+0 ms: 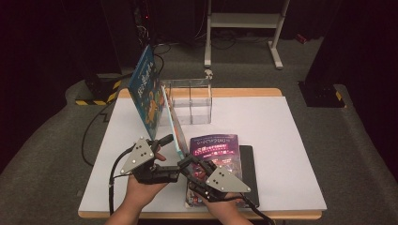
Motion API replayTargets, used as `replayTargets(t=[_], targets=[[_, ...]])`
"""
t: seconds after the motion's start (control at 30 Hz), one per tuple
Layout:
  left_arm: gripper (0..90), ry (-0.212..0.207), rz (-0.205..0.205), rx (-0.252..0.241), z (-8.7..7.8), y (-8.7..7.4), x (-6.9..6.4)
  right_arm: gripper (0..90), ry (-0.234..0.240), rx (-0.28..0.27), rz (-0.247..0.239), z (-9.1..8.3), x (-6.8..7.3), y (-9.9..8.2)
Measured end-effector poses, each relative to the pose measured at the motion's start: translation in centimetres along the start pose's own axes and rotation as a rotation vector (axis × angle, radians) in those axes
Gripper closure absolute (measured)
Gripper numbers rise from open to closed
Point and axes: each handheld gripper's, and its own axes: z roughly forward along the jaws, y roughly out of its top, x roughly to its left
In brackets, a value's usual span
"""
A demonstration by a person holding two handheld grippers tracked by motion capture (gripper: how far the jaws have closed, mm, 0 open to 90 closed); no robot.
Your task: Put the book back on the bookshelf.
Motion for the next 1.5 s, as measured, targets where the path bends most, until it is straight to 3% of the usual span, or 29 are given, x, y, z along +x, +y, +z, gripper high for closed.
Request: replayTargets(t=[0.37, 0.67, 0.83, 1.03, 1.27, 1.5], targets=[[14.7, -0.003, 0.027, 0.004, -0.7, -0.3, 0.2, 58.2, 0.013, 0.010, -0.018, 0.4, 0.7, -0.3], [15.5, 0.032, 0.048, -0.002, -0.8, -0.6, -0.1, 56.9, 0.019, 0.014, -0.017, 0.5, 0.9, -0.5], [16.0, 0.026, 0.054, 0.009, -1.0, -0.6, 0.0, 55.4, 0.022, 0.021, -0.020, 0.6, 1.1, -0.6], [16.4, 0.017, 0.076, 0.033, -1.2, -0.9, -0.2, 52.9, 0.056, 0.045, 0.000, 0.4, 0.9, -0.8], [19.4, 0.010, 0.064, 0.050, -1.7, -0.8, 0.0, 51.6, 0.090, 0.075, 0.027, 0.1, 0.8, -1.4], [22.4, 0.011, 0.075, 0.037, -2.3, -0.7, 0.1, 54.0, 0.119, 0.081, 0.039, -0.4, 0.8, -1.9]])
